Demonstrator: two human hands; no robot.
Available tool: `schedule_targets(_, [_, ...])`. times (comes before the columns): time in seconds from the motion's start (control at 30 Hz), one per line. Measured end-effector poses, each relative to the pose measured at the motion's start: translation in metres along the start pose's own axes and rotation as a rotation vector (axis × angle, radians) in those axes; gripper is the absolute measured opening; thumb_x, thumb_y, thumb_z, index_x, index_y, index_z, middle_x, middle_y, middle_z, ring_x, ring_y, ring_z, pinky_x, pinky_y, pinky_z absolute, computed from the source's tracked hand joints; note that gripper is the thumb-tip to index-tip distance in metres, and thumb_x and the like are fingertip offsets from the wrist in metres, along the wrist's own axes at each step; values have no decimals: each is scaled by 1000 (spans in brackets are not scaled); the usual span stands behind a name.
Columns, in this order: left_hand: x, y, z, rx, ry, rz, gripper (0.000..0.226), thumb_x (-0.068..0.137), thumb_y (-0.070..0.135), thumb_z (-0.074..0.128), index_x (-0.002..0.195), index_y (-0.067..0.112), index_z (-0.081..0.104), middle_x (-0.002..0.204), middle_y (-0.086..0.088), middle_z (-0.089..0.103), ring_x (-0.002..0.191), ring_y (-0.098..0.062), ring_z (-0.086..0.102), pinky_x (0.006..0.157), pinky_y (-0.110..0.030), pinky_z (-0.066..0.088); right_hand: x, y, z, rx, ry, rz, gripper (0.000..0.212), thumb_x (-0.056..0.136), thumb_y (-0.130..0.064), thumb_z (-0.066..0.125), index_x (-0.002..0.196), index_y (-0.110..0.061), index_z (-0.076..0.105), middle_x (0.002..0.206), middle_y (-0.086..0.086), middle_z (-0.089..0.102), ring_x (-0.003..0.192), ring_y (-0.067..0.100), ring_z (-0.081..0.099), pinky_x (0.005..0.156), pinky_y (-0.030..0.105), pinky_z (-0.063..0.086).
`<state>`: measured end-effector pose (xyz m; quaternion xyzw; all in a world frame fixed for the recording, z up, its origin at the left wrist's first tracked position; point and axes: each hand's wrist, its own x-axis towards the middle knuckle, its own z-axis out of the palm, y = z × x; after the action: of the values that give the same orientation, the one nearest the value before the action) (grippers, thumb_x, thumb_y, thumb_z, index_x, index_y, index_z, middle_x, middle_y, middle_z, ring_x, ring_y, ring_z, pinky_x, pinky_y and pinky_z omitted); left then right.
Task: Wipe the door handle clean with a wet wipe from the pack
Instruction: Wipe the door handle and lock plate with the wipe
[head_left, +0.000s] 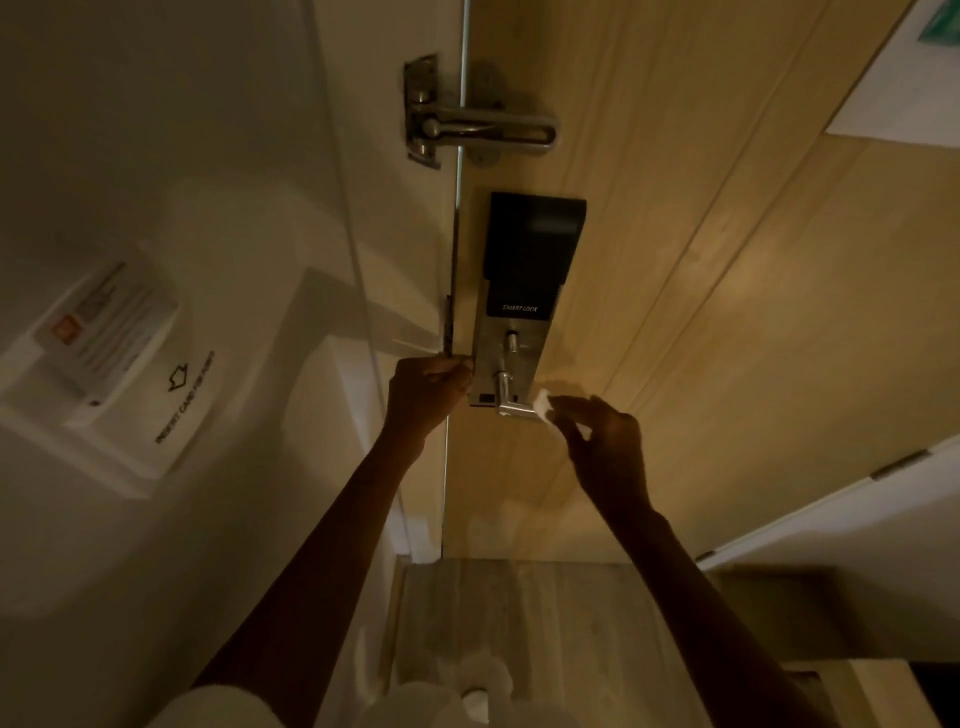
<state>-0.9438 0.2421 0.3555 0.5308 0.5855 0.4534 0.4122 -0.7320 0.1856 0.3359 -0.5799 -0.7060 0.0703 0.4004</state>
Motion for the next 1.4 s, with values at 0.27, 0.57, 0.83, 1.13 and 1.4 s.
schedule_targets(0.27, [2,-3,0,-39,6,-22,9,89,17,67,92,16,76,76,1,73,70,-5,69,68,-20,54,-13,-25,35,-94,-44,-145,22,90,-22,62,110,-15,69,120,12,66,110,25,62,92,36,54])
schedule_targets(0.57, [-5,0,0,-41,0,3,23,85,11,70,108,12,73,99,-1,74,93,-11,69,79,-21,53,-6,-11,13,-126,-39,-199,21,79,-15,77,99,-10,69,110,9,70,100,21,67,82,31,56])
schedule_targets(0.83, [-6,-1,1,-7,27,32,25,84,10,71,109,8,73,96,-3,74,82,-2,67,70,-8,52,2,-32,31,-24,-91,31,45,86,-45,67,117,-13,57,108,5,66,97,17,61,76,28,51])
schedule_targets(1.13, [-4,0,1,-36,16,-53,13,86,20,67,96,17,76,85,-5,75,86,-22,71,84,-43,58,10,-37,47,-571,-250,-68,42,95,-34,39,107,0,60,95,20,68,87,36,65,82,46,50])
schedule_targets(1.4, [-2,10,-1,-161,-30,-95,23,86,11,67,77,31,73,79,-2,73,74,-17,67,66,-28,50,15,2,10,-574,-349,-216,26,96,-26,53,110,-4,55,99,18,65,87,33,64,78,45,51])
